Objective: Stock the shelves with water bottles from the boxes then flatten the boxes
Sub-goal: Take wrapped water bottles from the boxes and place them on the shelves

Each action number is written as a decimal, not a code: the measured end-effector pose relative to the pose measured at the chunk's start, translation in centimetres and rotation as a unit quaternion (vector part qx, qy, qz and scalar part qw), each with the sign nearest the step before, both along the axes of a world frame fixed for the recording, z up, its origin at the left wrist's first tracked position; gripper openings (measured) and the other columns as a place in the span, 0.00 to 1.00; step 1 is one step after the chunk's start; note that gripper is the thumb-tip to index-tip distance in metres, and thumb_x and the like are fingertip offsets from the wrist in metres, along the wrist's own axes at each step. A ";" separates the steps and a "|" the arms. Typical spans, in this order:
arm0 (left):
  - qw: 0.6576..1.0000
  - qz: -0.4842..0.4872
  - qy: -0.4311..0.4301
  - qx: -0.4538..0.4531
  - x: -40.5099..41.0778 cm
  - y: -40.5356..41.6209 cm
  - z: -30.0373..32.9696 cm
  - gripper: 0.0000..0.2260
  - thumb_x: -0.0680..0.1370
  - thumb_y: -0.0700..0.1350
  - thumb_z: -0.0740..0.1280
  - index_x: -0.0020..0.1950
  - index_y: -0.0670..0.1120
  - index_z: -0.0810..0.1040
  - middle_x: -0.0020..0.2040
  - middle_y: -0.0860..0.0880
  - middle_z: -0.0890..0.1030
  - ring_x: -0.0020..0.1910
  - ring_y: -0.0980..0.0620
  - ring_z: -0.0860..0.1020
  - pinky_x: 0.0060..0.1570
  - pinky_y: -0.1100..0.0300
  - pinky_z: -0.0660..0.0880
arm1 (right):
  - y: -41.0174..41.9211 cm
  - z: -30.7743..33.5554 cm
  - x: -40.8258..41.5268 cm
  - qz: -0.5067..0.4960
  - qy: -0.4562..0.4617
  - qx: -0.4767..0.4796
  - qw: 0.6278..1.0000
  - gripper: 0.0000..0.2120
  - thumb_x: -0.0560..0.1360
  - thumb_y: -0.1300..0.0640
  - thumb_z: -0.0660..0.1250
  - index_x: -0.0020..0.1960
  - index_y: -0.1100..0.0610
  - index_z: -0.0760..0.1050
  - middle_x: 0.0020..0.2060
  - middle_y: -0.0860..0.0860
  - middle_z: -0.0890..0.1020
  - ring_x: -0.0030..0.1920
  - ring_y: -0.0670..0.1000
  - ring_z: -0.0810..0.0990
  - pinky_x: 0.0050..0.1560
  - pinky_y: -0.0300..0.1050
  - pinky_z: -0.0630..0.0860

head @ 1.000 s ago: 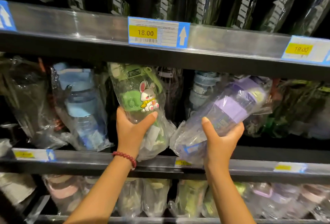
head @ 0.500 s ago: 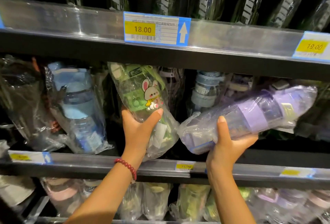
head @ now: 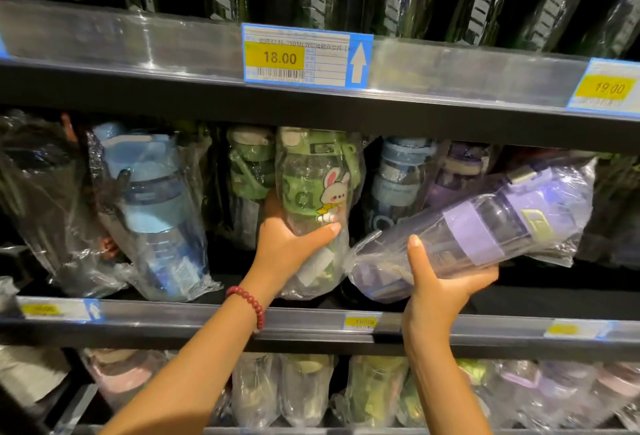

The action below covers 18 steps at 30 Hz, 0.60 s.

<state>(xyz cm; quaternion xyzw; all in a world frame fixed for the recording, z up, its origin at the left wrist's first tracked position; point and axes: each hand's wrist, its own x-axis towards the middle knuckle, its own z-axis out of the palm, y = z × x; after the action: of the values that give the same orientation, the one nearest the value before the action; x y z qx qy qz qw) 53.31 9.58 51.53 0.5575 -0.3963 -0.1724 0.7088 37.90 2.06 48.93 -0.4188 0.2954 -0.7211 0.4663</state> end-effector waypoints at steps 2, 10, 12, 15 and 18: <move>0.999 0.000 -0.037 0.023 0.6 0.6 -0.4 0.23 0.63 0.41 0.80 0.55 0.47 0.79 0.49 0.52 0.83 0.50 0.58 0.81 0.48 0.63 0.77 | 0.3 -0.4 0.2 0.002 0.040 -0.017 0.999 0.46 0.59 0.50 0.77 0.69 0.49 0.55 0.65 0.50 0.70 0.61 0.43 0.74 0.57 0.34 0.73; 0.981 0.063 -0.136 0.125 1.4 3.4 -2.2 0.31 0.60 0.44 0.82 0.51 0.54 0.64 0.50 0.61 0.72 0.48 0.67 0.73 0.42 0.77 0.70 | 1.3 -1.8 2.0 0.052 0.210 -0.106 0.970 0.46 0.59 0.58 0.77 0.70 0.58 0.54 0.62 0.49 0.69 0.60 0.40 0.71 0.58 0.28 0.69; 0.977 0.076 -0.149 0.135 1.5 3.8 -2.2 0.31 0.61 0.42 0.81 0.53 0.51 0.64 0.48 0.63 0.70 0.45 0.71 0.71 0.39 0.80 0.68 | 1.2 -1.8 2.6 0.062 0.259 -0.121 0.956 0.48 0.59 0.57 0.78 0.71 0.59 0.53 0.64 0.51 0.66 0.62 0.45 0.69 0.59 0.28 0.67; 0.973 0.112 -0.150 0.133 2.0 4.8 -2.1 0.32 0.60 0.43 0.81 0.52 0.55 0.62 0.48 0.64 0.71 0.44 0.70 0.71 0.38 0.80 0.68 | 1.4 -1.9 3.2 0.069 0.313 -0.123 0.939 0.53 0.61 0.61 0.81 0.74 0.61 0.49 0.66 0.49 0.59 0.66 0.44 0.61 0.61 0.23 0.58; 0.972 0.120 -0.139 0.145 2.5 5.9 -2.1 0.35 0.61 0.45 0.81 0.57 0.54 0.61 0.49 0.66 0.70 0.46 0.66 0.72 0.39 0.77 0.66 | 1.3 -1.9 3.1 0.067 0.347 -0.121 0.928 0.53 0.61 0.59 0.81 0.75 0.64 0.50 0.67 0.52 0.60 0.66 0.47 0.61 0.61 0.28 0.57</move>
<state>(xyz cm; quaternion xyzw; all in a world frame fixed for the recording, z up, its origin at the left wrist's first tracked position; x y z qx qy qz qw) 55.78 15.47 49.46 0.7162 -0.3919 -0.0628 0.5741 41.04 3.35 47.01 -0.7150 0.3202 -0.5280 0.3280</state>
